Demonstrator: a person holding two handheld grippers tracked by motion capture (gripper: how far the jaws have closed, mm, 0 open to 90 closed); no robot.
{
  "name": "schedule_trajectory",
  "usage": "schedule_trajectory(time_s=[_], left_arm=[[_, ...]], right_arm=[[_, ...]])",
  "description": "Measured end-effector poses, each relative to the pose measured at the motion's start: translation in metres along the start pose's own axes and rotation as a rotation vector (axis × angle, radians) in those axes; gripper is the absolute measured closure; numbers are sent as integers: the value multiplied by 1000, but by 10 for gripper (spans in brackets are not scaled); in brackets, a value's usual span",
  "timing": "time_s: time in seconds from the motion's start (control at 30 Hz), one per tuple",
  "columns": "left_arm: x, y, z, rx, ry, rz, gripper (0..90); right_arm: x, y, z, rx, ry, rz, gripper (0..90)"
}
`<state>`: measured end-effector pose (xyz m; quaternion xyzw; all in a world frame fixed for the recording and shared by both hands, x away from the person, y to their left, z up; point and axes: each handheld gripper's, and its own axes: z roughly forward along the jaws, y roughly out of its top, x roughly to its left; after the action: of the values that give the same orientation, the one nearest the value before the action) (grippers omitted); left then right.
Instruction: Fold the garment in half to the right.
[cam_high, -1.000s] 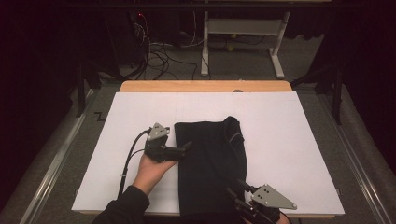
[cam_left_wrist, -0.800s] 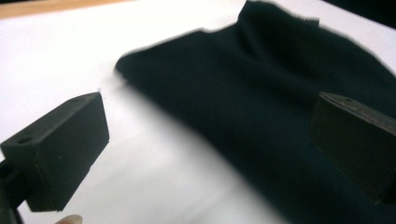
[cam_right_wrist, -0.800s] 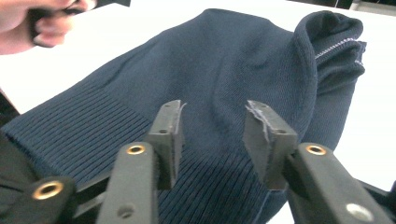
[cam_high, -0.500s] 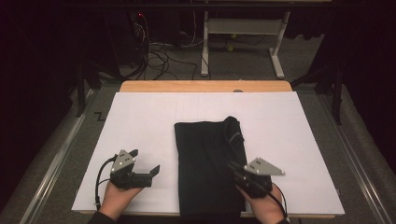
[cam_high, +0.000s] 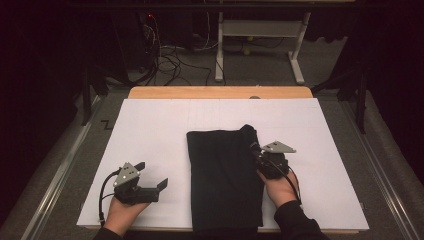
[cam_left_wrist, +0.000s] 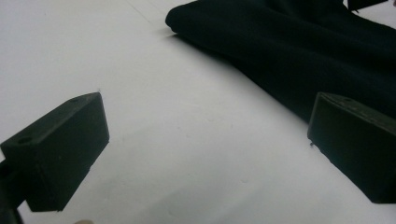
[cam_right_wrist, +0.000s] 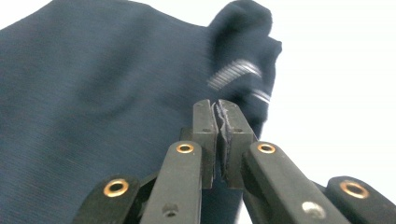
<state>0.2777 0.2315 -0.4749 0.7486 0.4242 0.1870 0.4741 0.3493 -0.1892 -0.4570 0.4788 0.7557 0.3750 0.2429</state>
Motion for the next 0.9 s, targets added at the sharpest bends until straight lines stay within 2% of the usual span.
schedule_trajectory(time_s=[0.13,0.2,0.33,0.47,0.57,0.63,0.7,0.73,0.9], left_arm=[[4,1,-3,-11,12,-4,0],[7,1,-4,-17,21,-12,0],[16,0,-6,-18,21,-32,0],[20,-3,-9,-15,25,-17,0],[21,-3,-11,-26,23,-23,0],[20,-3,-11,-18,41,-12,0],[19,-4,-11,-16,37,-3,0],[18,-4,-11,-17,30,-3,0],[14,-5,-12,-34,9,10,0]], right_arm=[[-19,-18,-9,-8,-15,42,864],[-26,-30,-16,-35,-1,45,828],[-40,-45,-36,-109,67,60,639],[-50,-55,-58,-197,87,39,356],[-55,-61,-68,-228,95,37,169],[-57,-65,-74,-245,87,35,106],[-59,-68,-80,-265,89,35,27],[-60,-69,-83,-268,89,43,0],[-61,-74,-101,-300,86,46,0]])
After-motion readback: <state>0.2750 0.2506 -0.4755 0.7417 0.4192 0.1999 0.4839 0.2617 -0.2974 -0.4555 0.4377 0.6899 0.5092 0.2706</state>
